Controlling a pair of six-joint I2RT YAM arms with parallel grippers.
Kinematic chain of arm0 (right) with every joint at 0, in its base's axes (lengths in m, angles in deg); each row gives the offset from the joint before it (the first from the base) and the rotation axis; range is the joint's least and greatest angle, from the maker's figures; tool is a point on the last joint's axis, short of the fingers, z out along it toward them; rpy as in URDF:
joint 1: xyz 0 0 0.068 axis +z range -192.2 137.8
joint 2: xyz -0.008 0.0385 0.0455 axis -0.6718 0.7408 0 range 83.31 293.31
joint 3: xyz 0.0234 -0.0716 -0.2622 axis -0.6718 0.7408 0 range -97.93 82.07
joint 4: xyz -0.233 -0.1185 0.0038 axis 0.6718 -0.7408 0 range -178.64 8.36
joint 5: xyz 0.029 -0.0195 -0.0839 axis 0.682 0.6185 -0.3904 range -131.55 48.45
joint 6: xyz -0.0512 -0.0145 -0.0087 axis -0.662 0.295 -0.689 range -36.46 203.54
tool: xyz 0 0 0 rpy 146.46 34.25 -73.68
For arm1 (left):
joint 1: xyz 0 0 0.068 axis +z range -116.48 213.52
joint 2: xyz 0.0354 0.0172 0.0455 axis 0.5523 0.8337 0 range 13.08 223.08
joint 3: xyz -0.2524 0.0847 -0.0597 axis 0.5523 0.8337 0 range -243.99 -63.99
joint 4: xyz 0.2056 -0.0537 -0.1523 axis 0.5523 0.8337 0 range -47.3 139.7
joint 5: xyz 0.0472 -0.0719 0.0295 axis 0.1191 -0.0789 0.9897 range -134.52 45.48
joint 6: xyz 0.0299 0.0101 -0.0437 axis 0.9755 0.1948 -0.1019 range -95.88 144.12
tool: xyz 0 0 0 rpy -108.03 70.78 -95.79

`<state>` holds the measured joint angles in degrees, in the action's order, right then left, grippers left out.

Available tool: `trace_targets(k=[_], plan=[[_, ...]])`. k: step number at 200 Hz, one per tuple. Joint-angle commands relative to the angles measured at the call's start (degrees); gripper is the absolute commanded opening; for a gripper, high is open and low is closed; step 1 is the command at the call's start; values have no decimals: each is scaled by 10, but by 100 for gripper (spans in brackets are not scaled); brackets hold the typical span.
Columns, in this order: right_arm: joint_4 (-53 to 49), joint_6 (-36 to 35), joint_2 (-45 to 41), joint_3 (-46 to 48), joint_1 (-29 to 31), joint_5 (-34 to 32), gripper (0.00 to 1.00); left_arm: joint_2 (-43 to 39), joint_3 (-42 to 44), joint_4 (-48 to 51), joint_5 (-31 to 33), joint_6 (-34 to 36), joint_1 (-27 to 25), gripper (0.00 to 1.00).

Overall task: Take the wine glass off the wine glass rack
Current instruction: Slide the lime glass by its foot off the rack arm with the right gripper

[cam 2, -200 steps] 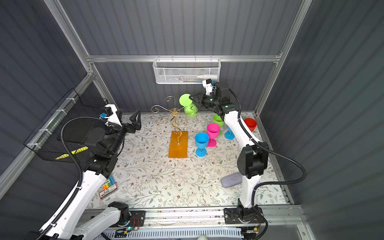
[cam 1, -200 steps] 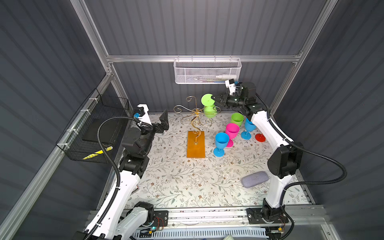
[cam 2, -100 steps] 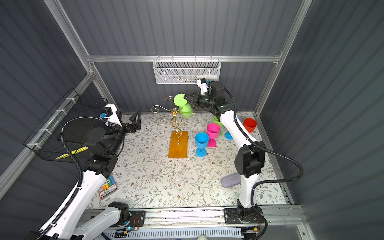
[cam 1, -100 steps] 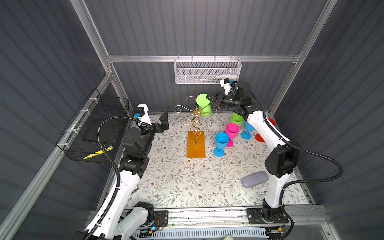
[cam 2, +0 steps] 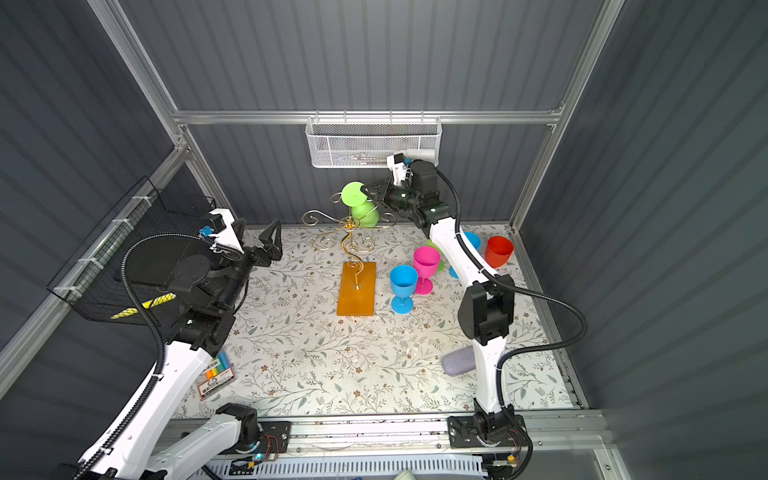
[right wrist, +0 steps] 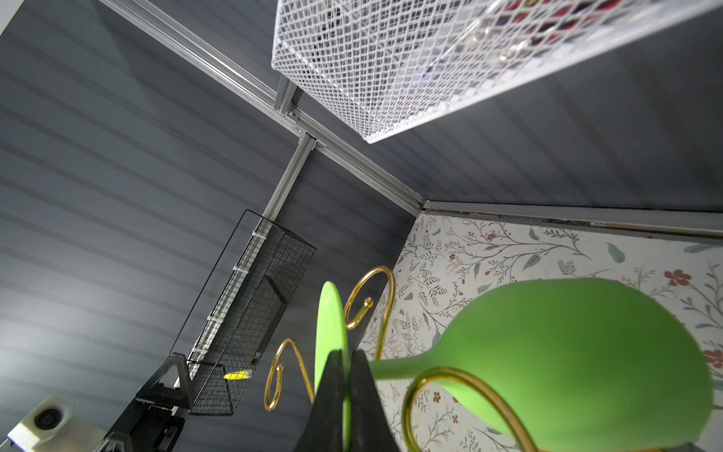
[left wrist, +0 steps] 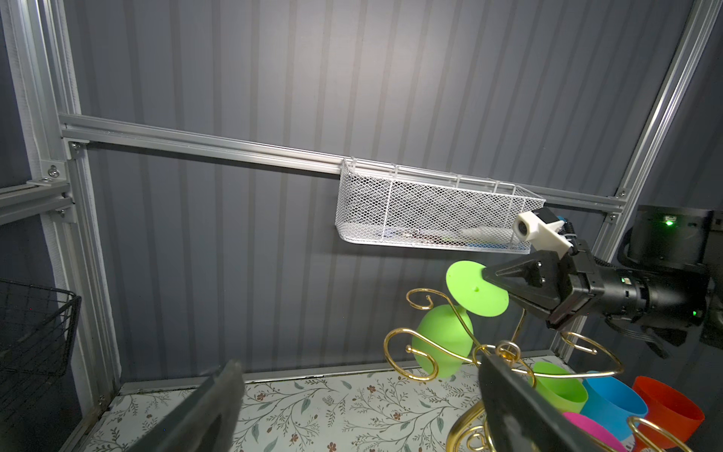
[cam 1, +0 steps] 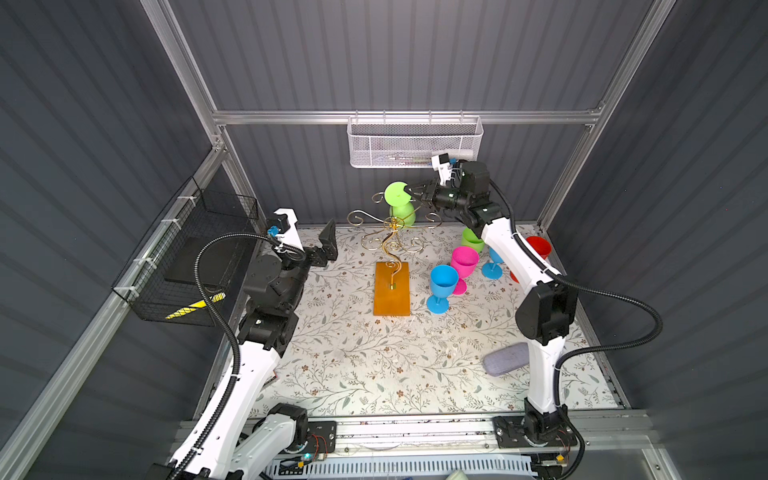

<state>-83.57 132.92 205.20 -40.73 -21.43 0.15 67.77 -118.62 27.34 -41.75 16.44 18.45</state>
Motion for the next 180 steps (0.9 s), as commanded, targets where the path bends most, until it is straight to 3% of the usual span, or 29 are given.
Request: trace_targets(k=[1, 180], plan=[[50, 14, 7, -23, -1, -16, 0, -12, -4, 0, -4, 3, -1, 95], [137, 39, -68, 102, -59, -42, 0, -10, -9, 0, -5, 4, -1, 95]])
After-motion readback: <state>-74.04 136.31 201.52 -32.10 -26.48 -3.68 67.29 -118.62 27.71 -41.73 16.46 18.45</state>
